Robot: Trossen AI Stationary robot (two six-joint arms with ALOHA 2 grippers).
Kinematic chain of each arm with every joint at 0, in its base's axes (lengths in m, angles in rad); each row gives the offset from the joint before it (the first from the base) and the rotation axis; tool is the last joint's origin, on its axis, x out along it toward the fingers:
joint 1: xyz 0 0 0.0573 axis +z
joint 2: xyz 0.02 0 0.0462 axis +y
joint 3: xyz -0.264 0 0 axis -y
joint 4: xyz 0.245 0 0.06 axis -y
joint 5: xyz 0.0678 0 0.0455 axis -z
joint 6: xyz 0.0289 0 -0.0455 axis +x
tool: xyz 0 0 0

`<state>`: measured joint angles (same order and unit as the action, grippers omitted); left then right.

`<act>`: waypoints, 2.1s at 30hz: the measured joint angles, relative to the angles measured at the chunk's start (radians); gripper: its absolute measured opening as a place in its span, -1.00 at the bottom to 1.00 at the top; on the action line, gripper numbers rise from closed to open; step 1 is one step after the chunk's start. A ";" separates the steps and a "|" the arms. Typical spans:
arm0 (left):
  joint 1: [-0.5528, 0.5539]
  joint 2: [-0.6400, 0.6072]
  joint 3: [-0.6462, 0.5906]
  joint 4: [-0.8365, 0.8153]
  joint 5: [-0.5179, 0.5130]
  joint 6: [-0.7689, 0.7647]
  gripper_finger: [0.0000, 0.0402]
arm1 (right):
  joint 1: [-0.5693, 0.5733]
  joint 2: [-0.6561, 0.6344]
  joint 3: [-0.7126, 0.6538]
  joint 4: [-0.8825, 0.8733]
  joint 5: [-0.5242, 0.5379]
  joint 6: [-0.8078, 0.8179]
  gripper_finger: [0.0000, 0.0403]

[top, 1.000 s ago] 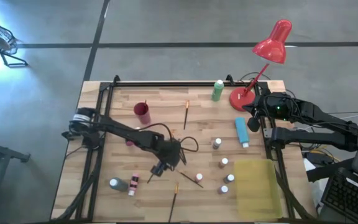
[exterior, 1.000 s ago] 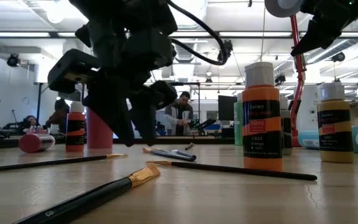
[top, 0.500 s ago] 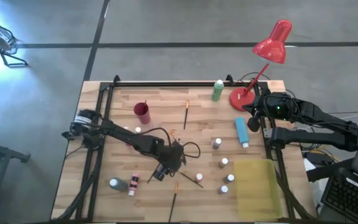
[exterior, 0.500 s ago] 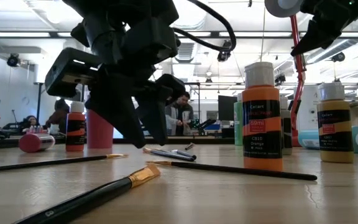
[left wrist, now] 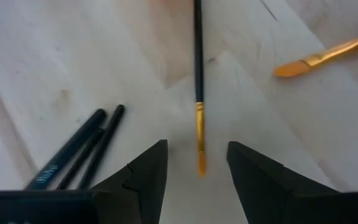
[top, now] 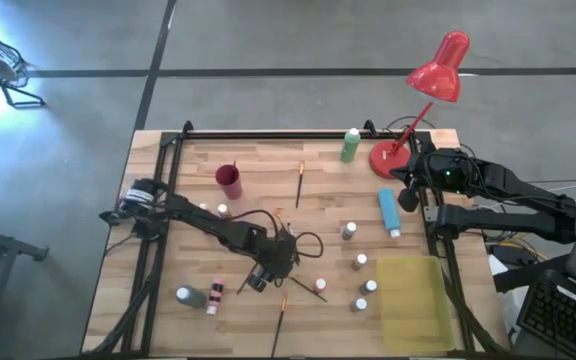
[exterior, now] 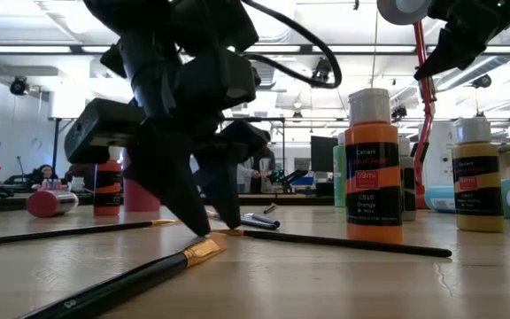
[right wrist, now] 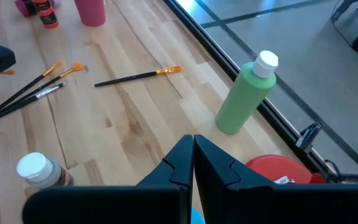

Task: Pick & Place Paint Supplies
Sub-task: Put the black paint brush into the pink cup

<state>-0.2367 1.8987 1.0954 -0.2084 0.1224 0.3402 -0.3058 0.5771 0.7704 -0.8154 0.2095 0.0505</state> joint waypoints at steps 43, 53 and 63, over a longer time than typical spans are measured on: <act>-0.001 0.003 -0.004 -0.039 0.000 -0.102 -0.85 | 0.000 -0.001 0.000 0.006 0.000 0.000 -0.96; -0.001 0.003 -0.003 -0.021 -0.013 -0.098 -0.98 | 0.000 -0.001 0.000 0.006 0.000 0.001 -0.96; 0.009 -0.035 0.045 -0.121 -0.037 -0.066 -0.99 | 0.000 -0.001 0.000 0.005 0.000 0.001 -0.96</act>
<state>-0.2279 1.8638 1.1403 -0.3298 0.0855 0.2744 -0.3058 0.5762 0.7704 -0.8101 0.2094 0.0510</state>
